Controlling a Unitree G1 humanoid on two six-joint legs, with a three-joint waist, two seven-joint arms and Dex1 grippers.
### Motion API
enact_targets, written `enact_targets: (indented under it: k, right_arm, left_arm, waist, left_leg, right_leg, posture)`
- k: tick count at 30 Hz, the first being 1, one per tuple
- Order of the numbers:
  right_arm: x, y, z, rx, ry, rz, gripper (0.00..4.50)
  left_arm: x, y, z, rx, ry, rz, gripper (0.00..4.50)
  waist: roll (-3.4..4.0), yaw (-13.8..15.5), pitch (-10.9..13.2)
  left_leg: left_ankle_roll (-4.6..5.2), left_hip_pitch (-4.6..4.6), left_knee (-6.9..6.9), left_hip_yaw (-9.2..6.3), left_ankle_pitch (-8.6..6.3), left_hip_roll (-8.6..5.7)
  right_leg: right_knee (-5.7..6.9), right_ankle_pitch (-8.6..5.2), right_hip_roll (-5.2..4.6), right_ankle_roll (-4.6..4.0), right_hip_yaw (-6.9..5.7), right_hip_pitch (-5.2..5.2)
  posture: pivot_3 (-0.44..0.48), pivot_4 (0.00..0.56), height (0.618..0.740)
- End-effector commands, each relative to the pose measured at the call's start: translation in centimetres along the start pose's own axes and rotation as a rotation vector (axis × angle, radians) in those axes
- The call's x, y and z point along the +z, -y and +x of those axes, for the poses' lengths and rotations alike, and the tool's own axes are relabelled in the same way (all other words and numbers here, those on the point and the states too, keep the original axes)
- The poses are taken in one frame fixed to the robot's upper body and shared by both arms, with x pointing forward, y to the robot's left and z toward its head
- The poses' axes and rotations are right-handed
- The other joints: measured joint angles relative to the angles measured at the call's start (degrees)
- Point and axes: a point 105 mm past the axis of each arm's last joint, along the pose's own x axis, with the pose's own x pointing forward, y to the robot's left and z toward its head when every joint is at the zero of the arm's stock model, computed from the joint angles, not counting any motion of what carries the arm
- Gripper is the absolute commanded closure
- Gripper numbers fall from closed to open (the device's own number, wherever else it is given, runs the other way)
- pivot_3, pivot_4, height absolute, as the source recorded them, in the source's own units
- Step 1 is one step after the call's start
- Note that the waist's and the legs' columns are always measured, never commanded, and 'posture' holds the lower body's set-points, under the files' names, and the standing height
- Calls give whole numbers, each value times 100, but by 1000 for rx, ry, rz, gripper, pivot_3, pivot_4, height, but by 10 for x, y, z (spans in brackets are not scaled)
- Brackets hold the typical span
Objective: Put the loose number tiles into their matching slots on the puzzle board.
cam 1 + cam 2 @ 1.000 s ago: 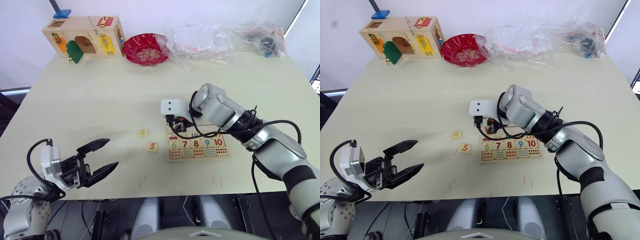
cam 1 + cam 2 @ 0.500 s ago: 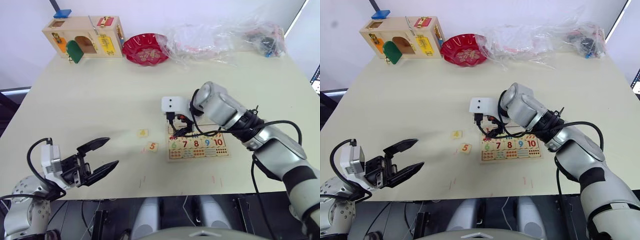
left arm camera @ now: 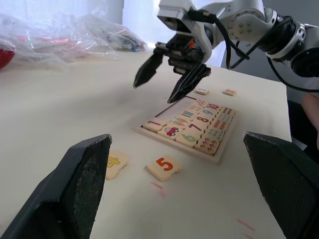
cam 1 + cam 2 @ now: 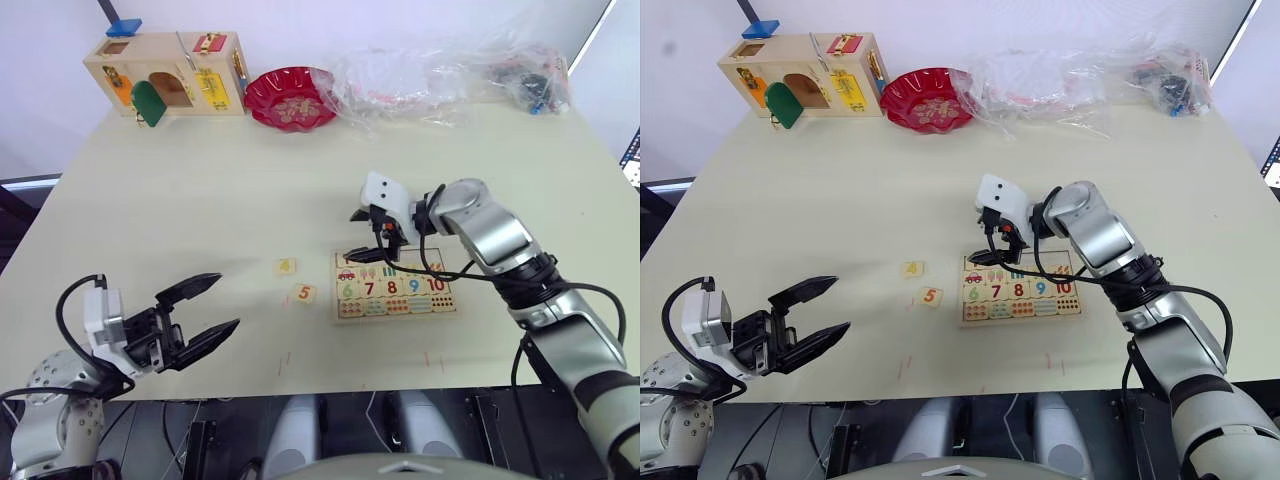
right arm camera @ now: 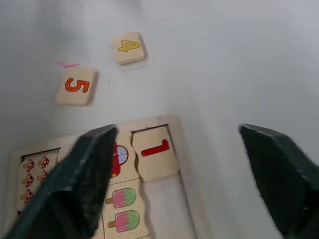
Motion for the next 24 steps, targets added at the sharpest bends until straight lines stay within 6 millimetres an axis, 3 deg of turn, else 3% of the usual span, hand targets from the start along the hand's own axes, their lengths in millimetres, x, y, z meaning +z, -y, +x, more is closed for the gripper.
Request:
enact_targets:
  k: [1, 5, 6, 24]
  right_arm:
    - [14, -1, -8, -11, 92, -50, 2370]
    - [7, -3, -5, -7, 93, -38, 4228]
    - [5, -3, -4, -6, 90, -37, 4489]
    - [-31, 3, -3, -25, -77, -24, 4489]
  left_arm:
    - [9, 1, 2, -17, 19, 30, 0]
    - [10, -1, 3, -20, 19, 32, 0]
    - [10, -1, 3, -21, 19, 33, 0]
    - [10, -3, 5, -23, 19, 36, 0]
  waist:
    - [-1, 8, 0]
    - [-1, 10, 0]
    - [-1, 9, 0]
    - [-1, 10, 1]
  left_leg:
    - [0, 0, 1, 0, 0, 0]
    - [0, 0, 3, 0, 0, -1]
    - [0, 0, 3, 0, 0, -1]
    - [0, 0, 4, 1, 0, -1]
  right_leg:
    - [0, 0, 0, 0, -1, 1]
    - [0, 0, 0, 1, 0, 1]
    - [0, 0, 0, 1, 0, 1]
    - [0, 0, 1, 0, 0, 1]
  posture:
    - [0, 150, 740]
    - [0, 150, 740]
    - [0, 150, 740]
    - [0, 150, 740]
